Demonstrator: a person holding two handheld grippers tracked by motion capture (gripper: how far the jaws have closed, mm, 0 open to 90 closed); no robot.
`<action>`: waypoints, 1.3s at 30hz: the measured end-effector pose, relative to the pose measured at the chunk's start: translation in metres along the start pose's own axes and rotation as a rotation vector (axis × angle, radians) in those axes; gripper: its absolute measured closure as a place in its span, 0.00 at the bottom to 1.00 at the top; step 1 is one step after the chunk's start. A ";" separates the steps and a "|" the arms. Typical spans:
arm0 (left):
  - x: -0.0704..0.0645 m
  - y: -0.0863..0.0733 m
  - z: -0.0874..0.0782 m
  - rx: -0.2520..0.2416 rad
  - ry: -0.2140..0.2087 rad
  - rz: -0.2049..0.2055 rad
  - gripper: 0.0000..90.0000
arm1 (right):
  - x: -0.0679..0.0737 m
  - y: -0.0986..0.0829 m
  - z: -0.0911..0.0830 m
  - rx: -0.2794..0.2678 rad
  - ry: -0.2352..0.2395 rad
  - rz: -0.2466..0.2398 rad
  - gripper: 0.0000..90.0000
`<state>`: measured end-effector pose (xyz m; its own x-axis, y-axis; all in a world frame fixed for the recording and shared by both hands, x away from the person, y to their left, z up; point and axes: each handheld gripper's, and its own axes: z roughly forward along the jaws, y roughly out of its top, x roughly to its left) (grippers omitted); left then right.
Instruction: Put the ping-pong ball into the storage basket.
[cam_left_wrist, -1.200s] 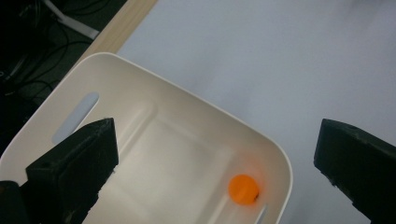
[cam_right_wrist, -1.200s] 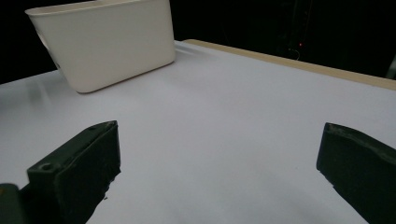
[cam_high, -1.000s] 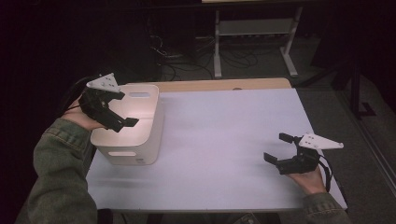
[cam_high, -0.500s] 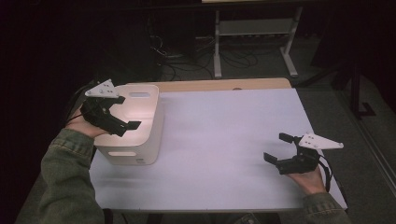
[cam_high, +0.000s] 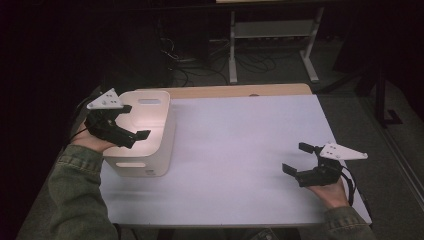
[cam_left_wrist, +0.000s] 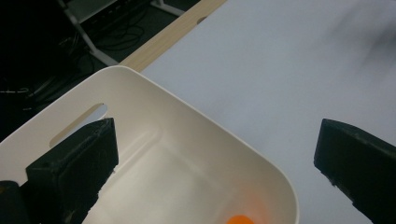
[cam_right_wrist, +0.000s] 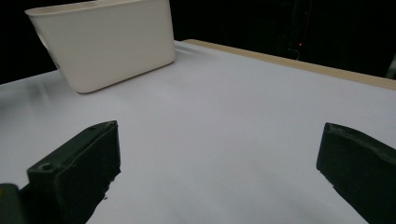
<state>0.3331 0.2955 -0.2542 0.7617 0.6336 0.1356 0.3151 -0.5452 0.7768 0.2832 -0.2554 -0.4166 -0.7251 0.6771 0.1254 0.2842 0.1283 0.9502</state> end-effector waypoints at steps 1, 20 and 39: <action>0.000 -0.001 -0.001 -0.010 0.003 -0.006 0.00 | 0.000 0.000 0.000 0.000 0.000 0.000 0.00; -0.007 -0.022 0.006 -0.119 0.028 -0.071 0.00 | 0.001 0.000 0.000 0.001 -0.001 -0.001 0.00; -0.020 -0.043 0.015 -0.173 0.095 -0.108 0.00 | -0.001 -0.001 -0.002 0.000 -0.007 0.004 0.00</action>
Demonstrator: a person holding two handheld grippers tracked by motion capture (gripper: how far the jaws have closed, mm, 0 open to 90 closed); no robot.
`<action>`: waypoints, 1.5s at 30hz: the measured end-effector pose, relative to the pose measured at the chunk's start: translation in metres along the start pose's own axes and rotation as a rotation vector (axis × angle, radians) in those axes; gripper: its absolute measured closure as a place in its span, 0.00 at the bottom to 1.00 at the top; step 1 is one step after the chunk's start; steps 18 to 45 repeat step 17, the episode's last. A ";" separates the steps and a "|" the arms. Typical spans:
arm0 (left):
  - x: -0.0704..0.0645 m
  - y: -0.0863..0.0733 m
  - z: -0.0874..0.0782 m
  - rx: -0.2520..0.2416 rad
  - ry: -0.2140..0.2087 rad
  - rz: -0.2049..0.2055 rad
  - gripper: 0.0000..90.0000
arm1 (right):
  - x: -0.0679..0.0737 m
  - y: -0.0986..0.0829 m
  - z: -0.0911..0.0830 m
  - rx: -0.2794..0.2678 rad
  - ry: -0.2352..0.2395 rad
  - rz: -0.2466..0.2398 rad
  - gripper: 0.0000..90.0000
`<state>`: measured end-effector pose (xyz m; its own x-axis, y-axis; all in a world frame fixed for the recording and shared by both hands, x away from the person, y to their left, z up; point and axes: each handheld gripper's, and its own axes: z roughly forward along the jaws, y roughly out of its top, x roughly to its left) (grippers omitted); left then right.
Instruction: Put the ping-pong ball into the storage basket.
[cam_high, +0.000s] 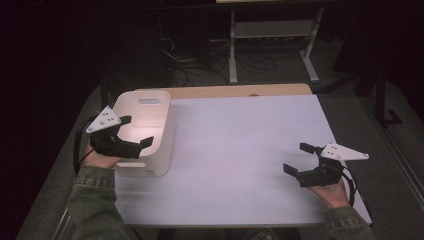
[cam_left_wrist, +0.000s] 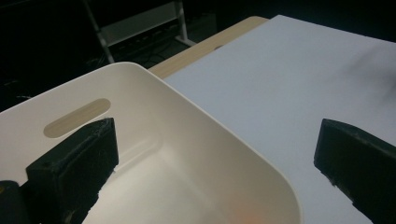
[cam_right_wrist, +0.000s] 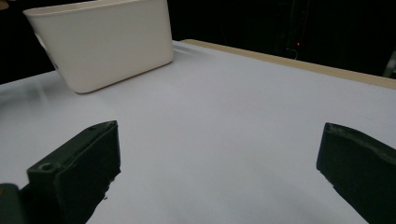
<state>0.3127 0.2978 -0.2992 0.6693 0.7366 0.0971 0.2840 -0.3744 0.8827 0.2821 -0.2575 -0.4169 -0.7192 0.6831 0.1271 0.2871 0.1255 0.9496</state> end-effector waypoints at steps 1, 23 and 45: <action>-0.001 0.000 0.000 -0.004 0.002 0.002 0.00 | 0.000 0.000 0.000 0.000 0.000 0.000 0.00; -0.008 -0.006 0.002 -0.036 0.001 0.006 0.00 | 0.001 0.000 0.001 0.000 0.003 0.001 0.00; -0.008 -0.006 0.002 -0.036 0.001 0.006 0.00 | 0.001 0.000 0.001 0.000 0.003 0.001 0.00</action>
